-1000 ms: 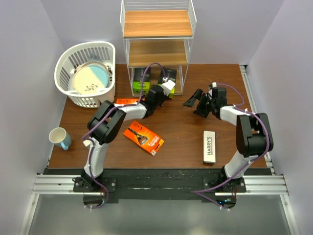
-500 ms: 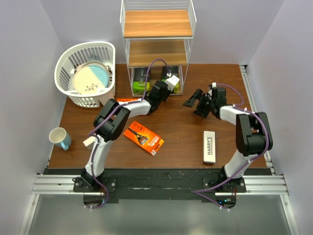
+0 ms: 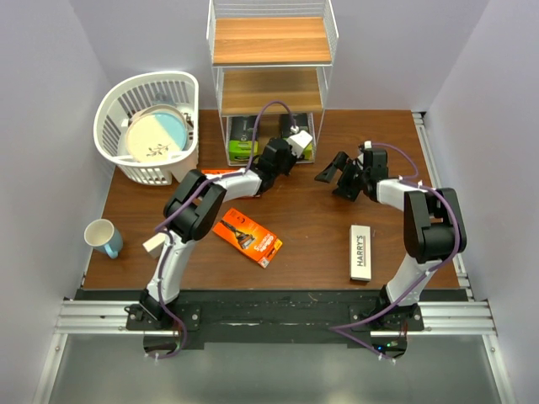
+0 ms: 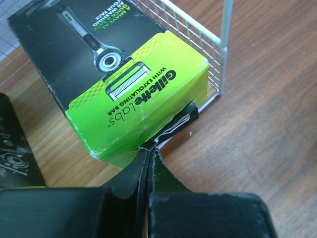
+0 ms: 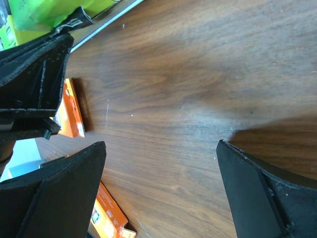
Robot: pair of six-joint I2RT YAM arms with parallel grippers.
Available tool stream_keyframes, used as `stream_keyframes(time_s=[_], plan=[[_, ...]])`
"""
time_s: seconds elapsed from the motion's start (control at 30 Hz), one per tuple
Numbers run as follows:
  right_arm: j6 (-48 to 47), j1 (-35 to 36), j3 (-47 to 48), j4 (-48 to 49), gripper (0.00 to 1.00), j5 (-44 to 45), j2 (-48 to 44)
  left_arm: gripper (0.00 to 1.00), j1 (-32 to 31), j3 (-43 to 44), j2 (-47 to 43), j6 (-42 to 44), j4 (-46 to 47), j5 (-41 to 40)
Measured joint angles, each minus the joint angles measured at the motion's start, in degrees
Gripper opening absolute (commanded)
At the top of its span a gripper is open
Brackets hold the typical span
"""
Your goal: Place and organize the shaving razors onto the shelf
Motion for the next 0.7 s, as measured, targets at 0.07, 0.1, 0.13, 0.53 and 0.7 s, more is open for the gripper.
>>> stream_keyframes(time_s=[0.07,0.1,0.13,0.53,0.7], plan=[[-0.02,0.0,0.17,0.07,0.99,0.0,0.04,0.0,0.07,0.07,0.0,0.04,-0.37,0.81],[-0.02,0.0,0.24,0.04,0.99,0.0,0.04,0.0,0.09,0.2,0.0,0.07,-0.81,1.11],[-0.02,0.0,0.33,0.07,0.99,0.0,0.07,0.0,0.09,0.55,0.09,0.13,-1.6,1.51],[-1.36,0.0,3.98,-1.99,0.99,-0.09,1.22,0.37,0.11,5.07,1.55,-1.66,-7.78,3.87],[-5.7,0.0,8.5,-5.49,0.99,-0.44,1.18,0.65,-0.33,-2.51,-4.68,-3.43,-9.55,4.44]])
